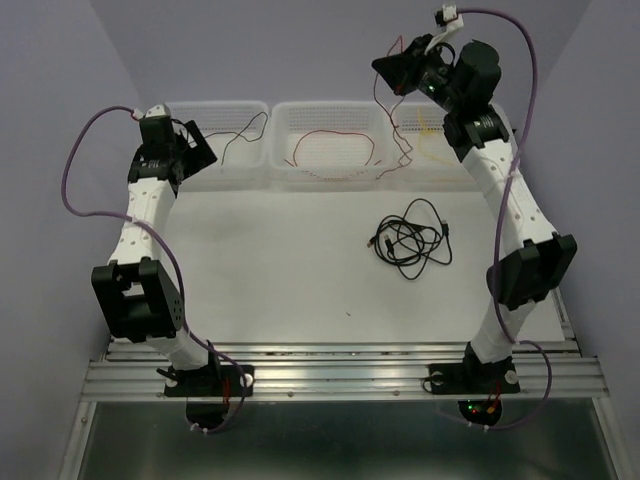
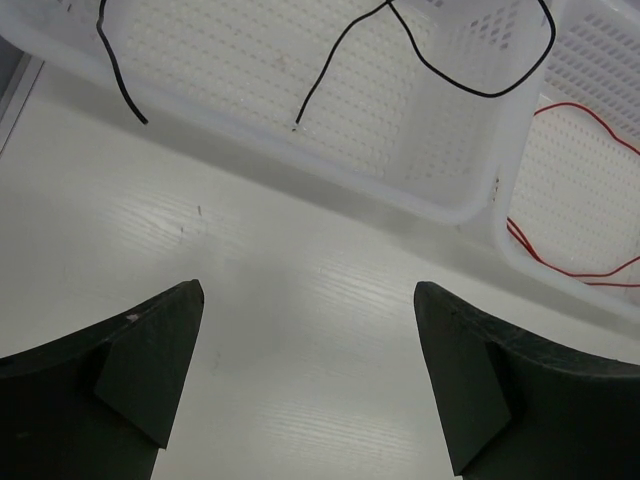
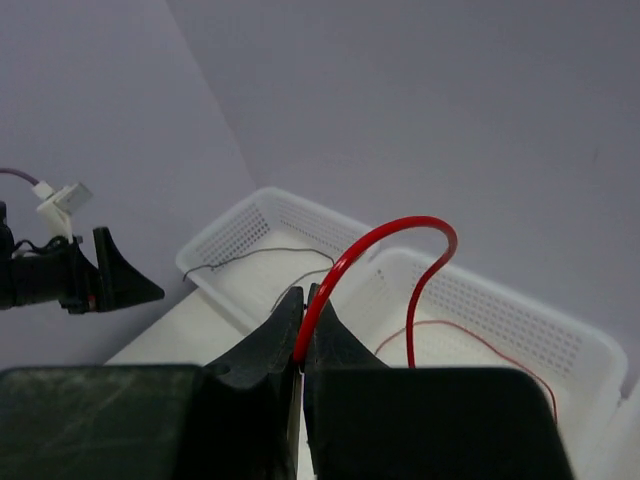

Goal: Untangle the cables

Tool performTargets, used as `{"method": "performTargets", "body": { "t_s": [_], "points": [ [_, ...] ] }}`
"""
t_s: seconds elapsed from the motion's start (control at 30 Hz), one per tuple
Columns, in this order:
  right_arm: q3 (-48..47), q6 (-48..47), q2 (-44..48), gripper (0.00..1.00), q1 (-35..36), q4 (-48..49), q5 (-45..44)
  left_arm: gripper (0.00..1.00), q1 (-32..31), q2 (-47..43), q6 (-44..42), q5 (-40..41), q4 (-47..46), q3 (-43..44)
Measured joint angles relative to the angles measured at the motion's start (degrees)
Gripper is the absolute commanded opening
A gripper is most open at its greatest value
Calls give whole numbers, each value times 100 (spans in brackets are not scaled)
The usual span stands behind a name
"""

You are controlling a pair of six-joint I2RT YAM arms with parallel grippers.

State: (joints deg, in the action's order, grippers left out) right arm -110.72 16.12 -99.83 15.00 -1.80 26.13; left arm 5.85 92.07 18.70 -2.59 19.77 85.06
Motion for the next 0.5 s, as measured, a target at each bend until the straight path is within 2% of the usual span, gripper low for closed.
{"method": "performTargets", "body": {
  "t_s": [0.23, 0.5],
  "points": [
    [-2428, 269, -1838, 1, 256, 680, -127, 99, 0, -435, 90, 0, -341, -581],
    [-2894, 680, -2302, 1, 651, 2507, -817, 99, 0, -472, 98, -81, -557, -780]
  ]
}}
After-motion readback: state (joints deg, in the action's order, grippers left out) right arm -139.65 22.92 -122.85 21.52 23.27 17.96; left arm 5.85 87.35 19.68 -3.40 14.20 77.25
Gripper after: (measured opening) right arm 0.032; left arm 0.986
